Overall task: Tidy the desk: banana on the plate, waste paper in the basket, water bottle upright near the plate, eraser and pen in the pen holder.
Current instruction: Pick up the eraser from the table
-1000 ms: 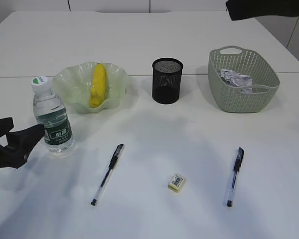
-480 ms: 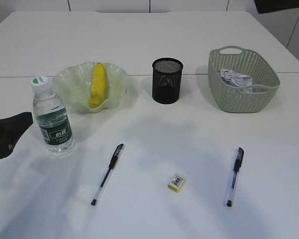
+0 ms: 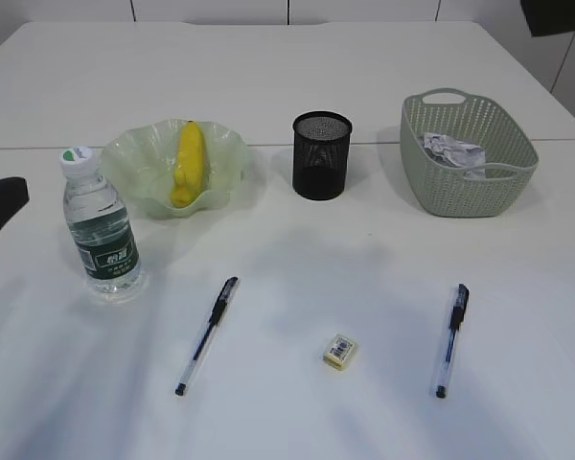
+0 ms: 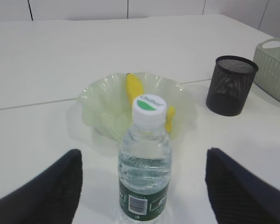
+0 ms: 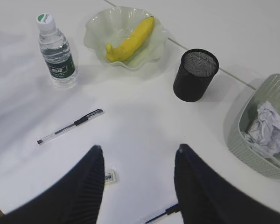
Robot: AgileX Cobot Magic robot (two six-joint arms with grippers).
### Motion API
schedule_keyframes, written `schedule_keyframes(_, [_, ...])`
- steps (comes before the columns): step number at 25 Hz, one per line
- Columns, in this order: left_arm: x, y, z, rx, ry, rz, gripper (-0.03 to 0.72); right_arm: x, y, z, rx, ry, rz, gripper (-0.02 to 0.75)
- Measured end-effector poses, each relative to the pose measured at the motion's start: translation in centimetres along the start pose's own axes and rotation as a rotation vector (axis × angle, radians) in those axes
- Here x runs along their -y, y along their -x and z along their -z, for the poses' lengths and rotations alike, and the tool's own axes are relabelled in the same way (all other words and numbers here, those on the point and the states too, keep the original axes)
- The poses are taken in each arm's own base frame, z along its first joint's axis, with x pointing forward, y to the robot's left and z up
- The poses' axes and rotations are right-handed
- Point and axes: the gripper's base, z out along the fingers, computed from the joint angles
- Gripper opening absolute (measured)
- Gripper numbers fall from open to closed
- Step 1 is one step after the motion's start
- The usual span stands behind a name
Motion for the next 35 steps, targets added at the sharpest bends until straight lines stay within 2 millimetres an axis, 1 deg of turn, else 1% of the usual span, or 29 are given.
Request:
schedule_keyframes(7, [-0.3, 4.4, 0.9, -0.012, 0.074, -0.029, 0.591, -0.1, -0.6, 1.1, -0.032, -0.031, -0.022, 0.366])
schedule_keyframes(11, [-0.5, 6.0, 1.5, -0.033, 0.121, -0.011, 0.591, -0.1, -0.8, 1.7, -0.039, -0.046, -0.025, 0.366])
schedule_keyframes(14, [-0.6, 6.2, 1.8, -0.055, 0.141, -0.004, 0.59, -0.2, -0.8, 2.0, -0.033, -0.049, -0.029, 0.366])
schedule_keyframes(19, [-0.7, 5.7, 1.9, -0.116, 0.163, 0.027, 0.59, -0.2, -0.8, 2.0, -0.034, -0.051, -0.034, 0.366])
schedule_keyframes(21, [-0.1, 5.6, 1.8, -0.143, 0.145, 0.038, 0.589, -0.2, -0.9, 2.0, -0.037, -0.051, -0.038, 0.366])
schedule_keyframes(23, [0.8, 5.8, 1.8, -0.182, 0.114, 0.033, 0.58, -0.2, -1.1, 1.8, -0.048, -0.049, -0.043, 0.366])
schedule_keyframes(28, [3.7, 7.7, 1.2, -0.228, 0.014, -0.005, 0.571, -0.3, -2.3, 0.7, -0.099, -0.038, -0.056, 0.366])
schedule_keyframes(31, [4.5, 8.5, 0.4, -0.279, 0.008, 0.002, 0.57, -0.3, -2.6, 0.4, -0.113, -0.036, -0.061, 0.366])
schedule_keyframes(35, [4.6, 9.4, -0.7, -0.361, 0.043, 0.011, 0.563, -0.3, -2.7, 0.4, -0.115, -0.035, -0.066, 0.366])
